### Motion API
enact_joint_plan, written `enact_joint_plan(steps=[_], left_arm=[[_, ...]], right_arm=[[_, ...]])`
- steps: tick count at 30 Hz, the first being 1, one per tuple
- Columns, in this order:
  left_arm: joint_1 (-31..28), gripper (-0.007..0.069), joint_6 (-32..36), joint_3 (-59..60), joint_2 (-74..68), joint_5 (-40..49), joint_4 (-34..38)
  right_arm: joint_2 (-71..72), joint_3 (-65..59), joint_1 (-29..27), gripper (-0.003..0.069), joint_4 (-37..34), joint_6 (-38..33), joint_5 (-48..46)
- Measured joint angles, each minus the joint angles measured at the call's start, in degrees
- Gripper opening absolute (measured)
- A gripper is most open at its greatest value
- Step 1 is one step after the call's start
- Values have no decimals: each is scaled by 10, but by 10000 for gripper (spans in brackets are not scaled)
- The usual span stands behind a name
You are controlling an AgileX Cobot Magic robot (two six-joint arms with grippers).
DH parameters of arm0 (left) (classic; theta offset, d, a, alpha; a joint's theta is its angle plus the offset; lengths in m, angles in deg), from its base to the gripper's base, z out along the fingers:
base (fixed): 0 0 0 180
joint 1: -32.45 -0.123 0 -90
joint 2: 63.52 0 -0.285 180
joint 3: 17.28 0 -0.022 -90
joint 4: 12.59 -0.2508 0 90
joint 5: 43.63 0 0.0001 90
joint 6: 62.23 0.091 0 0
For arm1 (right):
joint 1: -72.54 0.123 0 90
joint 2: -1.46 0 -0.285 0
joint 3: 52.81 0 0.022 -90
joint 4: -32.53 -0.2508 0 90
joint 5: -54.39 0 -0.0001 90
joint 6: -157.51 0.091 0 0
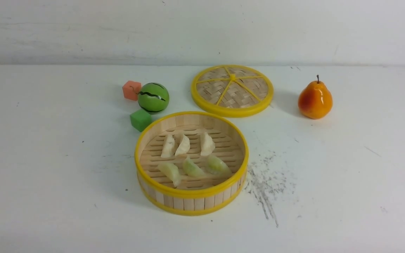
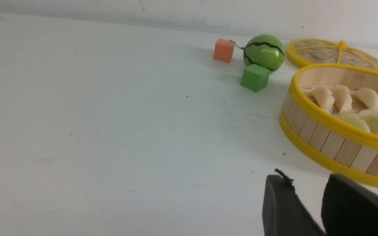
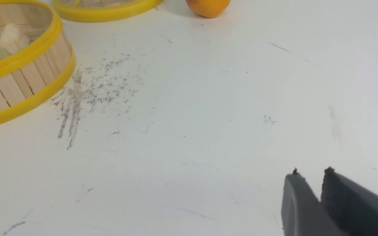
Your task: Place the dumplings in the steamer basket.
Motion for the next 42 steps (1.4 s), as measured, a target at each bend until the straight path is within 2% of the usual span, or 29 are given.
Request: enact_joint_plan(steps=[6,8,42], left_arm=[[0,14,0,11,0,59,10],[0,-14,0,12,0,72,10],[0,-14,0,13,0,87,13]], right_arm=[[0,0,0,118,0,0,0],[0,0,0,120,0,0,0],[0,0,0,157,0,0,0]])
